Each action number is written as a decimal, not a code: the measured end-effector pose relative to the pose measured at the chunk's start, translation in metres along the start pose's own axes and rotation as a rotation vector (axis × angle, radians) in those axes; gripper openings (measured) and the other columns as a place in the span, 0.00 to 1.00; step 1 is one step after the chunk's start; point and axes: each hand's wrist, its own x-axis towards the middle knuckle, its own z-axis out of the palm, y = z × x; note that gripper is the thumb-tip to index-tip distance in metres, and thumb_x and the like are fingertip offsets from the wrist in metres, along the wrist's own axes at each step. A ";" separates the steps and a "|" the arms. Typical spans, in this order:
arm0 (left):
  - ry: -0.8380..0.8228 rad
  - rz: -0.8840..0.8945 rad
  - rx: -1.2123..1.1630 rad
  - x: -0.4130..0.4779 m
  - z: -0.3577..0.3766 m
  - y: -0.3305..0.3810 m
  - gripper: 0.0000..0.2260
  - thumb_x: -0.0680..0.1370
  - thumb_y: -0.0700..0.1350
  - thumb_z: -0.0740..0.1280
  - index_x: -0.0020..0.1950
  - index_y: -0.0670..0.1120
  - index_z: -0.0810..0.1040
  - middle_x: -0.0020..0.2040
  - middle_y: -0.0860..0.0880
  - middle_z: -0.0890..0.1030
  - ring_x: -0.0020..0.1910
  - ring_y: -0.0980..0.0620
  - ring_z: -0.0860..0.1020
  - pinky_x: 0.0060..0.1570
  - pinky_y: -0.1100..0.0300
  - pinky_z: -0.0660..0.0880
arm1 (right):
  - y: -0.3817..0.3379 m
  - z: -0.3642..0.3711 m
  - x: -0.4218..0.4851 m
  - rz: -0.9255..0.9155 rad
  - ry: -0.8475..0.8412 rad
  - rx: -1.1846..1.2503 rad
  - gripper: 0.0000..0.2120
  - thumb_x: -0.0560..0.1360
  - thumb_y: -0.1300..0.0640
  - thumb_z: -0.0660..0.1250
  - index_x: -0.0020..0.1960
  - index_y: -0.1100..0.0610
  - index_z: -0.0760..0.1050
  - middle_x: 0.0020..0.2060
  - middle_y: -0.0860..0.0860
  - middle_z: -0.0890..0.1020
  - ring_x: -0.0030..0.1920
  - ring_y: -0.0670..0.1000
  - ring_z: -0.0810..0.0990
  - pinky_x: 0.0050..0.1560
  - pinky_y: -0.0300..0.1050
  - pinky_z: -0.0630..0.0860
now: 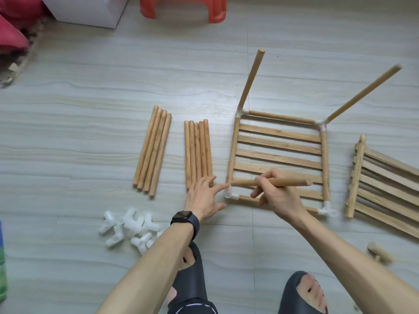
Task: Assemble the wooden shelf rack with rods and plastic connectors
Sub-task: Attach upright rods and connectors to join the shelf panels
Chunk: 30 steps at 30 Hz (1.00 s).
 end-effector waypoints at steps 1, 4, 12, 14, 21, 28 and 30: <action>0.020 -0.006 -0.004 0.002 0.008 0.002 0.26 0.77 0.63 0.68 0.74 0.66 0.68 0.79 0.51 0.62 0.79 0.50 0.54 0.77 0.50 0.53 | -0.001 0.001 -0.001 0.004 0.017 0.030 0.08 0.77 0.53 0.65 0.47 0.59 0.73 0.34 0.52 0.86 0.31 0.51 0.82 0.39 0.52 0.78; 0.129 -0.030 -0.063 0.010 0.026 0.005 0.20 0.77 0.66 0.65 0.69 0.67 0.75 0.75 0.52 0.69 0.78 0.52 0.57 0.76 0.52 0.54 | 0.002 0.003 -0.003 0.008 0.022 0.034 0.07 0.77 0.57 0.65 0.44 0.60 0.73 0.32 0.54 0.85 0.32 0.50 0.82 0.36 0.44 0.77; 0.178 -0.027 -0.118 0.020 0.035 -0.001 0.19 0.75 0.69 0.66 0.65 0.68 0.77 0.72 0.58 0.73 0.76 0.55 0.59 0.70 0.55 0.55 | 0.005 0.003 -0.002 -0.008 -0.037 0.002 0.10 0.80 0.56 0.66 0.45 0.62 0.74 0.32 0.55 0.85 0.32 0.51 0.82 0.36 0.40 0.78; 0.164 -0.028 -0.128 0.021 0.035 -0.002 0.20 0.75 0.68 0.67 0.65 0.68 0.77 0.73 0.58 0.73 0.76 0.55 0.59 0.70 0.55 0.55 | 0.003 0.003 -0.001 -0.039 -0.048 -0.033 0.08 0.79 0.57 0.67 0.45 0.61 0.75 0.32 0.54 0.85 0.32 0.51 0.83 0.35 0.40 0.79; 0.136 -0.021 -0.182 0.021 0.029 -0.002 0.19 0.74 0.67 0.69 0.64 0.67 0.79 0.73 0.59 0.72 0.75 0.56 0.58 0.72 0.54 0.55 | -0.004 0.005 0.003 -0.108 -0.051 -0.096 0.05 0.77 0.60 0.67 0.43 0.60 0.76 0.30 0.53 0.85 0.31 0.51 0.84 0.33 0.43 0.81; 0.125 -0.014 -0.198 0.022 0.030 -0.004 0.18 0.74 0.67 0.68 0.63 0.68 0.79 0.73 0.59 0.72 0.75 0.56 0.58 0.71 0.54 0.55 | 0.001 0.005 0.006 -0.032 -0.022 0.012 0.06 0.78 0.61 0.66 0.44 0.63 0.76 0.31 0.57 0.85 0.32 0.54 0.84 0.33 0.44 0.80; 0.126 -0.015 -0.197 0.022 0.030 -0.004 0.18 0.74 0.66 0.69 0.63 0.68 0.79 0.73 0.59 0.72 0.75 0.56 0.58 0.71 0.54 0.55 | 0.004 0.007 0.005 -0.049 -0.019 -0.029 0.07 0.78 0.59 0.66 0.44 0.62 0.76 0.31 0.55 0.85 0.33 0.51 0.84 0.34 0.42 0.80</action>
